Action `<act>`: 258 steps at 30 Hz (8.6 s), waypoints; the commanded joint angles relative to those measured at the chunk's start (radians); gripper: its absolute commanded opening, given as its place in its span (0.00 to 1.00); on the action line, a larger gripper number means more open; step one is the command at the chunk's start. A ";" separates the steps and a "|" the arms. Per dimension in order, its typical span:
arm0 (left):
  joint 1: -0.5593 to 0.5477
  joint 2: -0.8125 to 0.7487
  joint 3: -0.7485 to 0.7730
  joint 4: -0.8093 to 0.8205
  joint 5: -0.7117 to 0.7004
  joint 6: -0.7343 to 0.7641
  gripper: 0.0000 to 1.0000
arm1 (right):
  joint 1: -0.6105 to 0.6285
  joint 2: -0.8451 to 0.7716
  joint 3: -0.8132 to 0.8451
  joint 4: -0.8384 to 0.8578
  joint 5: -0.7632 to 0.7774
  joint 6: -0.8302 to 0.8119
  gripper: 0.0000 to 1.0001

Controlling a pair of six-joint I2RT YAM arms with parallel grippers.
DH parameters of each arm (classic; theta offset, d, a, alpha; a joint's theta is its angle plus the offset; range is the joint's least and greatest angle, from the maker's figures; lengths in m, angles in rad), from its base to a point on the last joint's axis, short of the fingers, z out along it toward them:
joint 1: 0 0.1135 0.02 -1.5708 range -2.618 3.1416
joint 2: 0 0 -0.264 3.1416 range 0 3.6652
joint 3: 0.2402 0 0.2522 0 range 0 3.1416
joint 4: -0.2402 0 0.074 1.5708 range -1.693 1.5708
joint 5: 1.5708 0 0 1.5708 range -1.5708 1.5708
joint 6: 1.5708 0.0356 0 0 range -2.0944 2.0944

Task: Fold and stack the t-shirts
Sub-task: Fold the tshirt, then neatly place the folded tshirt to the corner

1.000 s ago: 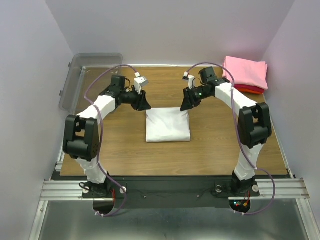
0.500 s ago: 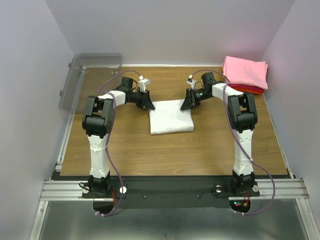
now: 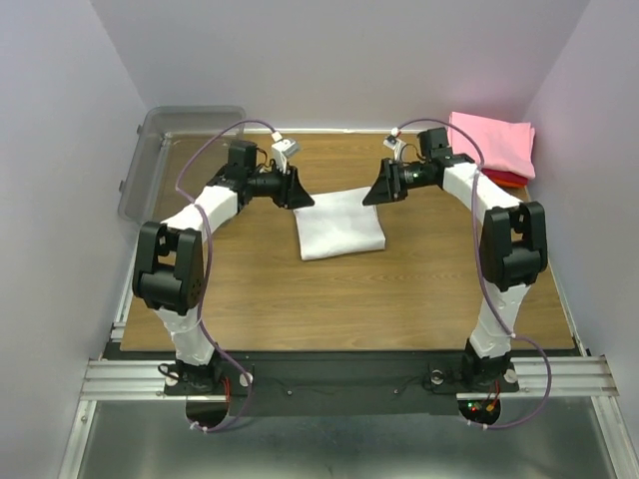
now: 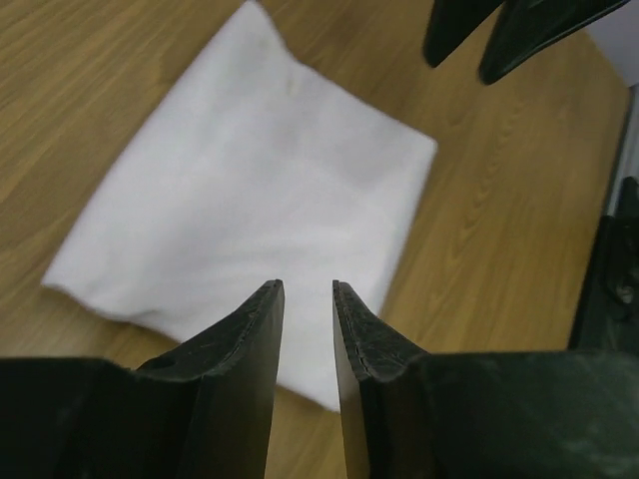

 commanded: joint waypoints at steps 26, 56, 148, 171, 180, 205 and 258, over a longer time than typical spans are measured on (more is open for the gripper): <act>-0.035 0.014 -0.187 -0.076 0.174 0.076 0.36 | 0.026 -0.089 -0.265 0.103 -0.112 0.095 0.30; 0.000 -0.018 -0.033 -0.073 0.159 0.044 0.34 | 0.212 0.066 -0.075 0.479 -0.174 0.503 0.32; -0.607 0.160 0.152 -0.023 -0.555 0.534 0.00 | -0.072 -0.224 -0.806 0.912 0.316 0.888 0.70; -0.600 0.111 0.161 0.014 -0.463 0.455 0.00 | 0.005 -0.016 -0.727 0.993 0.535 1.031 0.54; -0.595 0.120 0.167 0.016 -0.450 0.448 0.00 | 0.006 0.058 -0.642 1.006 0.646 1.032 0.43; -0.574 0.155 0.161 0.039 -0.458 0.431 0.00 | 0.044 0.072 -0.642 0.992 0.689 1.052 0.59; -0.336 -0.219 -0.153 -0.101 -0.176 0.260 0.56 | -0.124 0.260 0.623 0.104 1.106 -0.219 0.01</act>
